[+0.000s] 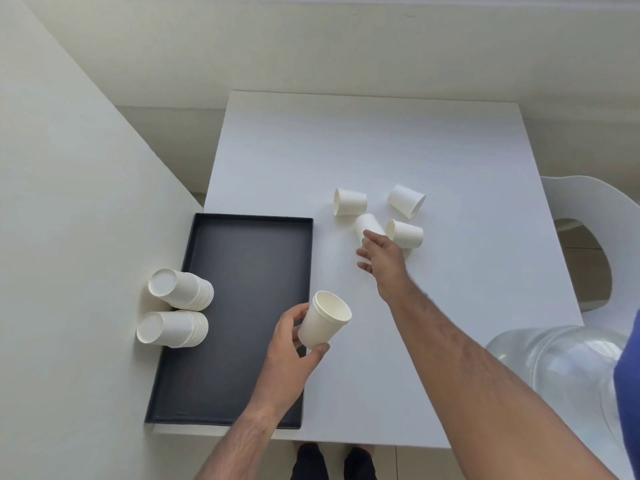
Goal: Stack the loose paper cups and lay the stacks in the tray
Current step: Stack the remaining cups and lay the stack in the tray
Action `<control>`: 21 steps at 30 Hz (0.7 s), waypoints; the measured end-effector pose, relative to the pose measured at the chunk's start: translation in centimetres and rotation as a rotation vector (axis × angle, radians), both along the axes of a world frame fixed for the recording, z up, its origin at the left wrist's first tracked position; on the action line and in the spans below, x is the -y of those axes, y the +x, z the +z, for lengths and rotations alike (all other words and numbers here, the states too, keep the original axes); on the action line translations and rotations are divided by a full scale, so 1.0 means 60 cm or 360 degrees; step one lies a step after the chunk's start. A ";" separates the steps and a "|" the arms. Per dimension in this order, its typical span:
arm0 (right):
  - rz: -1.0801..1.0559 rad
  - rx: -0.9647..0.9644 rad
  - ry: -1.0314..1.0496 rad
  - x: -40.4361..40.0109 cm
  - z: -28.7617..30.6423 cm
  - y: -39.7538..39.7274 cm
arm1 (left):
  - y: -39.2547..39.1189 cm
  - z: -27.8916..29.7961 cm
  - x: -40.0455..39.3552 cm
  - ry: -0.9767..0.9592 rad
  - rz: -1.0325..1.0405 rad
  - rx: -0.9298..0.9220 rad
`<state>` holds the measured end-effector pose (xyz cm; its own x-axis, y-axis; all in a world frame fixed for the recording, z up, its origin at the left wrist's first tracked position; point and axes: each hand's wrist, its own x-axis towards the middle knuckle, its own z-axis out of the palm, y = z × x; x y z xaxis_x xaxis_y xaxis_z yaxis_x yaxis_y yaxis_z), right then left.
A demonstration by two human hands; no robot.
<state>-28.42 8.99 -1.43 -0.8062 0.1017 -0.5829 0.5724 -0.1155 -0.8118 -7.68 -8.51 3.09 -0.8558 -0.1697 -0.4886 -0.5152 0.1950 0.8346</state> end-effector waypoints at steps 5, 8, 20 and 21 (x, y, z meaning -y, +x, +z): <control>0.0193 -0.0196 0.0164 0.004 0.041 0.061 | -0.003 0.002 0.018 -0.0007 0.0048 0.0021; 0.0261 -0.0387 0.0314 -0.005 0.080 0.111 | -0.003 0.001 0.025 -0.0011 0.0047 0.0022; 0.1005 -0.0801 0.0985 -0.061 0.156 0.211 | -0.006 0.017 0.023 -0.0097 -0.0108 -0.0059; 0.1077 -0.0806 0.0985 -0.059 0.154 0.213 | -0.006 0.017 0.021 -0.0094 -0.0145 -0.0065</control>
<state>-15.63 12.51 7.81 -0.9414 -0.2964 -0.1612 -0.0611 0.6195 -0.7826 -8.05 -9.74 4.11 -0.8881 -0.1175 -0.4443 -0.4587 0.2890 0.8403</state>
